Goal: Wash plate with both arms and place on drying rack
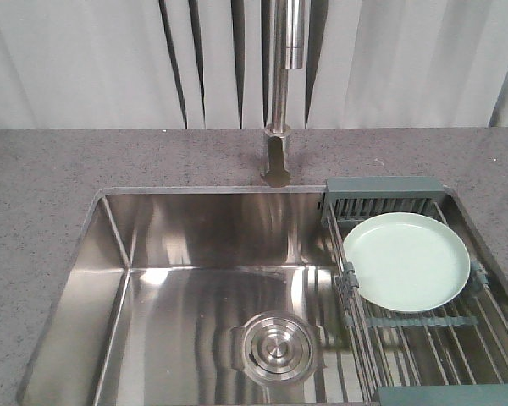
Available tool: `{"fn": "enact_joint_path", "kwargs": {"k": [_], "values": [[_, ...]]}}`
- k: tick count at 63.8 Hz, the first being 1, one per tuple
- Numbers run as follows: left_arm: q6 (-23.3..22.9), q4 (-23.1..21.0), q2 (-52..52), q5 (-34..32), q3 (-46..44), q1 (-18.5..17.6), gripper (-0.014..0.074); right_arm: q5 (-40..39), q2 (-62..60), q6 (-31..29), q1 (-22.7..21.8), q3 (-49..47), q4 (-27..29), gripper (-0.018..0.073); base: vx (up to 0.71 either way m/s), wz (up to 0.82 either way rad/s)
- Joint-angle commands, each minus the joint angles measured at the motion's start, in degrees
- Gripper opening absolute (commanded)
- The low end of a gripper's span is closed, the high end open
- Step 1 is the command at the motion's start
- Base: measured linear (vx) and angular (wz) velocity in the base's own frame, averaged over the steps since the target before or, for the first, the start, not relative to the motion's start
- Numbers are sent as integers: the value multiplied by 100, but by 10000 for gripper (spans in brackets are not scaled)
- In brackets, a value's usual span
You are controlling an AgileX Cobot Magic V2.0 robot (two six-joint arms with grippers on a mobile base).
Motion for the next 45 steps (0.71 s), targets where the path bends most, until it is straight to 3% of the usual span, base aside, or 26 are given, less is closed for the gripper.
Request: {"fn": "enact_joint_path", "kwargs": {"k": [1,9,15,22,31,45], "values": [[-29,618,60,-1269,413,0,-6,-326,60,-47,-30,-155,141,-4,0,0],[-784,1846,43,-2062,1147,0,-6,-326,60,-47,-30,-155,141,-4,0,0],[-1182,2346,43,-2672,1575,52,-6,-326,60,-47,-30,-155,164,-4,0,0],[-1301,2362,43,-3232,1973,255,-6,-326,60,-47,-30,-155,179,-4,0,0],[-1313,2375,-19,-3172,1975,684,-6,-326,60,-47,-30,-155,179,-4,0,0],[-1313,2375,-1007,-2254,1981,1258,-6,-326,60,-47,-30,-155,179,-4,0,0]]}}
